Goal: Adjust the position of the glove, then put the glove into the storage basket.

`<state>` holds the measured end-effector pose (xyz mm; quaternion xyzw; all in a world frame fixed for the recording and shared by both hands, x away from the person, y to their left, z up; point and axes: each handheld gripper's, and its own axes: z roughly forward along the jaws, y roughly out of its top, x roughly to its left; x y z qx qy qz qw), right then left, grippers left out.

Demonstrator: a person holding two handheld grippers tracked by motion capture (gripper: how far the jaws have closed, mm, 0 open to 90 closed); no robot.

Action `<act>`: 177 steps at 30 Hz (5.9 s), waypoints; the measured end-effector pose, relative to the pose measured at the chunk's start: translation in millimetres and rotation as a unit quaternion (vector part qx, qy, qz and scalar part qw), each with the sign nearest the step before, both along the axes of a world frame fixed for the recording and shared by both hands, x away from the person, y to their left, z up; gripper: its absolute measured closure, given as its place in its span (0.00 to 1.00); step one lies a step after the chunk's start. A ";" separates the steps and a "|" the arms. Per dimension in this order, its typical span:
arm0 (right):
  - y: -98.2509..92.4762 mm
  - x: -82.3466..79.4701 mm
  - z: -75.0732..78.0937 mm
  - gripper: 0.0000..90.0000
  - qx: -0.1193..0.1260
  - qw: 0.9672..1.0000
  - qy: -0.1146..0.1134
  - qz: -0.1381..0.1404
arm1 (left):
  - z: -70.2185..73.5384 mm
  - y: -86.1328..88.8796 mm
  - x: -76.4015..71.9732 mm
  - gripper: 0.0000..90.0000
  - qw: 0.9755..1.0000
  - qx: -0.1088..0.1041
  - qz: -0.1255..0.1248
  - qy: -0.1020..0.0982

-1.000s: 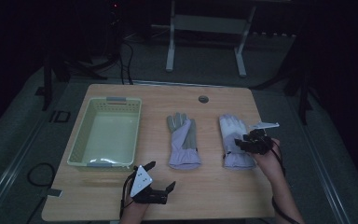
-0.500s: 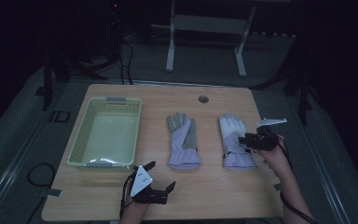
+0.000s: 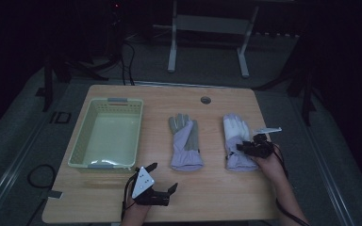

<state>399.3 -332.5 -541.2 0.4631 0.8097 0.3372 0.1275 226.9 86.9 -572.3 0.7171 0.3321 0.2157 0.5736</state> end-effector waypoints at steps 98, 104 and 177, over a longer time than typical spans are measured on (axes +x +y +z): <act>185.7 -1.7 38.9 0.82 -0.016 0.998 0.058 0.022 | -0.2 1.3 -0.4 0.00 1.000 -0.007 0.002 -0.002; 170.2 -3.4 41.6 0.81 -0.029 0.998 0.055 0.005 | -0.2 1.2 -0.1 0.00 1.000 -0.005 0.002 0.000; 114.3 0.4 12.8 0.33 0.084 0.996 0.007 0.026 | 25.1 -66.0 115.2 0.19 0.959 0.057 0.019 0.278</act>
